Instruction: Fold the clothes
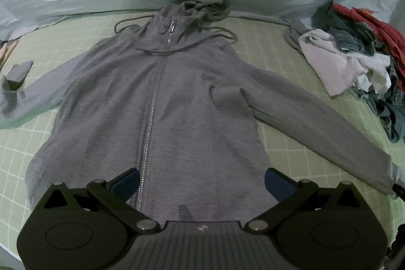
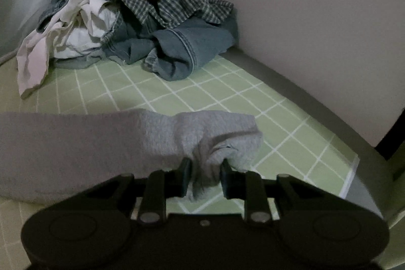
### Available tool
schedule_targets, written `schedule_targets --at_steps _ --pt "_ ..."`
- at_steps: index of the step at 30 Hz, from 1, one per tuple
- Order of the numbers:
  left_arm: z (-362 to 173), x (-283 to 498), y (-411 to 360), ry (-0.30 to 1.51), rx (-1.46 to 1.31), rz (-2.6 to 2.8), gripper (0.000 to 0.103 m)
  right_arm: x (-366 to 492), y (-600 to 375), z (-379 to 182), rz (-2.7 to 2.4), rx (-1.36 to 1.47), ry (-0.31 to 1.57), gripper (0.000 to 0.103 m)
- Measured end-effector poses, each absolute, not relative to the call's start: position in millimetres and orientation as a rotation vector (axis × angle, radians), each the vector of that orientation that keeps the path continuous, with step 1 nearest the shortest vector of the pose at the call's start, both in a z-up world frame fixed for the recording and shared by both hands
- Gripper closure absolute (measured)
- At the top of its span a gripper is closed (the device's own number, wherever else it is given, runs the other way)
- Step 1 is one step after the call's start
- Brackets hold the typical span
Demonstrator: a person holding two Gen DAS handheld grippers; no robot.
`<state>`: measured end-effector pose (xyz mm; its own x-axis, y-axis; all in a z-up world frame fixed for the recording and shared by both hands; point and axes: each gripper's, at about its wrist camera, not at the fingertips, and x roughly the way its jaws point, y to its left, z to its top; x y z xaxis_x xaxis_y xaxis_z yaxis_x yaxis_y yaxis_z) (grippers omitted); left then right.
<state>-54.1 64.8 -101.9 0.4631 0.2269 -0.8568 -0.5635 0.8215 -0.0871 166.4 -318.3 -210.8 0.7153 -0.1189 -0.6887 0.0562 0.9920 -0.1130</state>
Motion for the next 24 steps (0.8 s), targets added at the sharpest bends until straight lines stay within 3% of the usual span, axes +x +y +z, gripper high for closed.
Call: schedule_targets --at_steps 7,11,18,24 --pt "-101.0 -78.0 87.7 0.974 -0.408 0.560 0.000 168.3 -322.5 -206.0 -0.172 -0.009 0.822 0.044" --pt "-101.0 -104.1 113.4 0.973 -0.422 0.648 0.000 153.0 -313.2 -202.4 -0.192 0.037 0.852 0.021" --pt "-111.7 -175.3 176.3 0.967 -0.538 0.791 0.000 106.2 -246.8 -191.4 -0.107 0.025 0.854 0.012" --pt "-136.0 -216.7 217.3 0.984 -0.629 0.790 0.000 55.8 -158.2 -187.6 0.183 -0.049 0.874 0.012"
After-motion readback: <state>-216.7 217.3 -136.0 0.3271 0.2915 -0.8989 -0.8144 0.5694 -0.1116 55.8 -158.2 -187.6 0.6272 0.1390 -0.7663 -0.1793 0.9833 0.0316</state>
